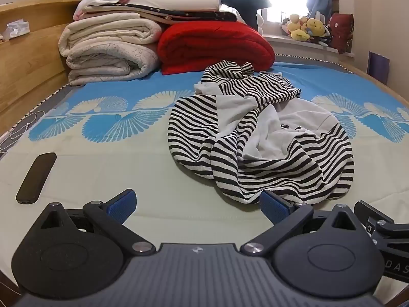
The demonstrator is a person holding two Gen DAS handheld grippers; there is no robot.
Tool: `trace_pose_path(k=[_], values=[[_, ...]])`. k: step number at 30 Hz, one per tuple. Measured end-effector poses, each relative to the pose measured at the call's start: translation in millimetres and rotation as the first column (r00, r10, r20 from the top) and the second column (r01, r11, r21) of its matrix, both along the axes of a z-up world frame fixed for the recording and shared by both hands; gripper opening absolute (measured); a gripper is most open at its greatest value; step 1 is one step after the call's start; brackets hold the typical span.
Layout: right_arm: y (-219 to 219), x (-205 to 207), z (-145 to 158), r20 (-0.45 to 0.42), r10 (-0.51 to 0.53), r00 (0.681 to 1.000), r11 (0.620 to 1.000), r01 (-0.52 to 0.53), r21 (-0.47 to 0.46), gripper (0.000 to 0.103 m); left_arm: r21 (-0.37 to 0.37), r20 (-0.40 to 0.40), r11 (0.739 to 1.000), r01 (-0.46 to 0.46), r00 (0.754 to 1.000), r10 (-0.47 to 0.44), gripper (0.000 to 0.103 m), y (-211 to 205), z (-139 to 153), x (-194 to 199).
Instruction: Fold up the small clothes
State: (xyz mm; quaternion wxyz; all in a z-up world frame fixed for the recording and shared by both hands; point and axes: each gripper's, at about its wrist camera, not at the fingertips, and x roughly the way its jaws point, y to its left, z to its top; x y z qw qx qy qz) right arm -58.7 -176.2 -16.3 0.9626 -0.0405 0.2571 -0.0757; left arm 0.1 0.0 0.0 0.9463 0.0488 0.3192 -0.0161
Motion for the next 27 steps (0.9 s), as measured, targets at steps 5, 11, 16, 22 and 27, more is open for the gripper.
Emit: trace_pose_path(k=[5, 11, 16, 22, 27], values=[[0.1, 0.0, 0.0, 0.001, -0.001, 1.0, 1.0, 0.001, 0.0, 0.102, 0.005, 0.002, 1.0, -0.001, 1.0, 0.001, 0.103, -0.7, -0.9, -0.2], [-0.2, -0.3, 0.3, 0.0, 0.0, 1.0, 1.0, 0.0, 0.002, 0.102, 0.005, -0.002, 1.0, -0.002, 1.0, 0.002, 0.103, 0.5, -3.2, -2.7], [-0.3, -0.6, 0.6, 0.001, 0.001, 1.0, 1.0, -0.001, 0.002, 0.102, 0.005, -0.002, 1.0, -0.004, 1.0, 0.004, 0.103, 1.7, -3.5, -0.9], [0.9, -0.6, 0.9, 0.001, 0.004, 1.0, 1.0, -0.004, 0.0, 0.102, -0.003, -0.009, 1.0, 0.001, 1.0, -0.001, 0.103, -1.6, -4.2, 1.7], [1.6, -1.3, 0.6, 0.003, 0.006, 1.0, 1.0, -0.006, -0.003, 0.102, -0.013, -0.013, 1.0, 0.011, 1.0, -0.011, 0.103, -3.6, -3.8, 3.2]])
